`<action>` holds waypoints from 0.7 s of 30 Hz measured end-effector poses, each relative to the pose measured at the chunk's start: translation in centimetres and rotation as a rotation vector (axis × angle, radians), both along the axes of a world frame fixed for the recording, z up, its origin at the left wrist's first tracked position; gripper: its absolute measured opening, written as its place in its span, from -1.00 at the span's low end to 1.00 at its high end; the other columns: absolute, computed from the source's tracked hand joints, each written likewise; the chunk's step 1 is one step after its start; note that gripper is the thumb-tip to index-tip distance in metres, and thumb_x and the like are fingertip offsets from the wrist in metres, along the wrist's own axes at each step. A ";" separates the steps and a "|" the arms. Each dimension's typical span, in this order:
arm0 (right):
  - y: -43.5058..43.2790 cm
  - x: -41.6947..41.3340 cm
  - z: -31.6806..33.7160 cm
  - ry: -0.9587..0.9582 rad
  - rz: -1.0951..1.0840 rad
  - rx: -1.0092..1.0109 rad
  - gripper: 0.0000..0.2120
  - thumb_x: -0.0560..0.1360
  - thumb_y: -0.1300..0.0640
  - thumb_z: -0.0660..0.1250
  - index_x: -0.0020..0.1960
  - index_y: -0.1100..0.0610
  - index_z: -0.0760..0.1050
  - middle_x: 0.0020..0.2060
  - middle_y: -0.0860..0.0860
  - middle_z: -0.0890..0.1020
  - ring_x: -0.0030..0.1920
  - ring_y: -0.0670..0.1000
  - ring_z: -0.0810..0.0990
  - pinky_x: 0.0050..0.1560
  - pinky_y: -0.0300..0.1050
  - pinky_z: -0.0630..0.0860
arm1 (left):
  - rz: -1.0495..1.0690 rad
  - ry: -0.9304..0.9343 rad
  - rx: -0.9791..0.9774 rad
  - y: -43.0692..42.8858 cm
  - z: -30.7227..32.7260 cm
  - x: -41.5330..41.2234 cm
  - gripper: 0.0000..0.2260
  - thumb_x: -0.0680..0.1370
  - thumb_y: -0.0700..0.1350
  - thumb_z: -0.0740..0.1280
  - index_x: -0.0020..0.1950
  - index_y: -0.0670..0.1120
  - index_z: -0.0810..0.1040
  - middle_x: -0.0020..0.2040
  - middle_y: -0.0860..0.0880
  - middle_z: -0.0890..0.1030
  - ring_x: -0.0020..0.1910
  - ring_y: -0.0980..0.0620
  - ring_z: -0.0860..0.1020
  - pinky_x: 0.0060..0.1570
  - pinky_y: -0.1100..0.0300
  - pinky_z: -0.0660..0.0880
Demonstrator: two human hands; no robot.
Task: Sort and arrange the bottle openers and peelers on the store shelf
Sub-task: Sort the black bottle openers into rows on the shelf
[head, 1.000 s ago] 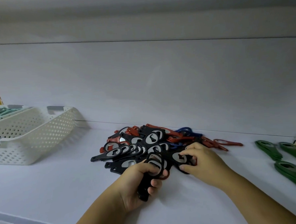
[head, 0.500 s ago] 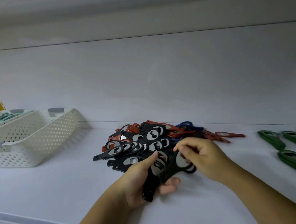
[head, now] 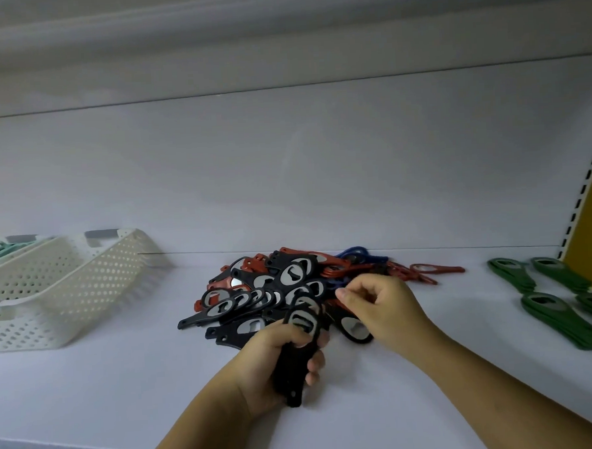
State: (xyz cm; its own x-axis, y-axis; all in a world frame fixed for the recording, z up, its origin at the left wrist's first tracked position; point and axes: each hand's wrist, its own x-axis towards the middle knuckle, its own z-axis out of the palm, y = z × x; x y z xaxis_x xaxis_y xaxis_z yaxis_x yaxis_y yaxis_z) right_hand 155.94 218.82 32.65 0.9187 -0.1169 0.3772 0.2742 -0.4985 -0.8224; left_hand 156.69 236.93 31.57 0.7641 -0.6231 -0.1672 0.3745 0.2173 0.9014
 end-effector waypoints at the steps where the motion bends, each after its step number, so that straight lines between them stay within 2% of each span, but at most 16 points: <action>1: -0.1 -0.3 0.5 0.085 0.047 -0.043 -0.73 0.49 0.07 0.38 -0.34 0.16 0.55 -0.48 -0.04 0.50 -0.46 -0.12 0.40 -0.36 -0.24 0.39 | 0.038 0.013 -0.017 -0.1 0.1 -0.1 -0.69 0.24 -0.30 0.28 -0.03 -0.26 0.43 -0.24 -0.13 0.48 -0.45 0.02 0.39 -0.47 0.21 0.39; 5: 0.9 -3.3 2.0 0.362 0.286 -0.262 -0.71 0.48 -0.05 0.37 -0.37 0.02 0.57 -0.48 -0.07 0.55 -0.49 -0.17 0.47 -0.38 -0.30 0.42 | 0.175 0.009 -0.046 -0.4 0.3 -0.4 -0.69 0.29 -0.27 0.25 0.01 -0.28 0.55 -0.25 -0.16 0.47 -0.28 -0.08 0.47 -0.23 0.09 0.51; 8: 1.8 -5.7 1.1 0.382 0.250 -0.359 -0.71 0.41 -0.18 0.39 -0.22 0.05 0.62 -0.39 -0.08 0.53 -0.39 -0.14 0.44 -0.30 -0.20 0.38 | 0.168 0.051 -0.093 -1.3 0.6 -1.1 -0.82 0.37 -0.29 0.22 -0.08 -0.23 0.54 -0.18 -0.19 0.49 -0.10 -0.15 0.51 -0.06 -0.01 0.50; 10: 1.8 -6.9 0.8 0.359 0.159 -0.400 -0.68 0.36 -0.23 0.40 -0.22 0.04 0.59 -0.42 -0.12 0.44 -0.40 -0.16 0.38 -0.34 -0.24 0.31 | 0.175 0.006 -0.104 -2.5 0.9 -2.1 -0.79 0.48 -0.32 0.16 -0.05 -0.19 0.58 -0.16 -0.20 0.57 -0.06 -0.16 0.56 -0.01 -0.06 0.50; 12: 1.5 -8.0 1.0 0.365 0.080 -0.380 -0.74 0.35 -0.17 0.42 -0.19 0.02 0.58 -0.45 -0.13 0.43 -0.43 -0.15 0.38 -0.40 -0.28 0.27 | 0.204 -0.125 0.004 -4.1 0.9 -3.4 -0.78 0.54 -0.29 0.18 -0.07 -0.17 0.62 -0.12 -0.21 0.63 -0.10 -0.13 0.60 -0.06 -0.02 0.51; 15: 0.5 -9.1 0.7 0.343 -0.039 -0.341 -0.84 0.36 0.00 0.41 -0.30 -0.01 0.45 -0.39 -0.11 0.49 -0.39 -0.15 0.43 -0.38 -0.29 0.33 | 0.227 -0.267 0.150 -6.6 0.9 -5.5 -0.82 0.57 -0.19 0.23 -0.10 -0.11 0.63 -0.15 -0.13 0.65 -0.15 -0.04 0.61 -0.13 0.05 0.49; 18: -1.1 -10.2 -0.1 0.334 -0.118 -0.253 -0.81 0.35 0.08 0.42 -0.32 0.00 0.41 -0.41 -0.07 0.48 -0.38 -0.08 0.43 -0.34 -0.23 0.36 | 0.219 -0.358 0.149 -9.0 0.9 -7.2 -0.87 0.59 -0.15 0.24 -0.01 -0.05 0.59 -0.19 0.00 0.66 -0.18 0.11 0.62 -0.22 0.25 0.54; 20: -2.2 -11.1 -0.6 0.327 -0.130 -0.175 -0.88 0.32 0.09 0.40 -0.23 0.01 0.46 -0.39 0.00 0.55 -0.34 -0.01 0.50 -0.29 -0.16 0.40 | 0.223 -0.419 0.123 -10.3 0.7 -8.2 -0.90 0.59 -0.16 0.23 0.00 -0.03 0.53 -0.21 -0.04 0.62 -0.21 0.14 0.59 -0.22 0.34 0.52; 21: -2.8 -11.6 -0.9 0.327 -0.138 -0.137 -0.86 0.30 0.07 0.38 -0.16 0.03 0.50 -0.34 0.04 0.61 -0.28 0.03 0.56 -0.26 -0.12 0.44 | 0.207 -0.455 0.116 -10.8 0.6 -8.7 -0.92 0.60 -0.17 0.22 -0.01 -0.01 0.49 -0.22 -0.06 0.59 -0.25 0.17 0.56 -0.23 0.39 0.49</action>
State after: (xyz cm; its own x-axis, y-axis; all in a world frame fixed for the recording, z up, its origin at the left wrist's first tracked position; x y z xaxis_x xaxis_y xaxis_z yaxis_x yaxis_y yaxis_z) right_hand 144.34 216.05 31.76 0.9724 -0.2165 0.0868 -0.0693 -0.6235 -0.7787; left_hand 147.97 226.17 32.21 0.8811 -0.4478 0.1524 -0.1022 0.1345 0.9856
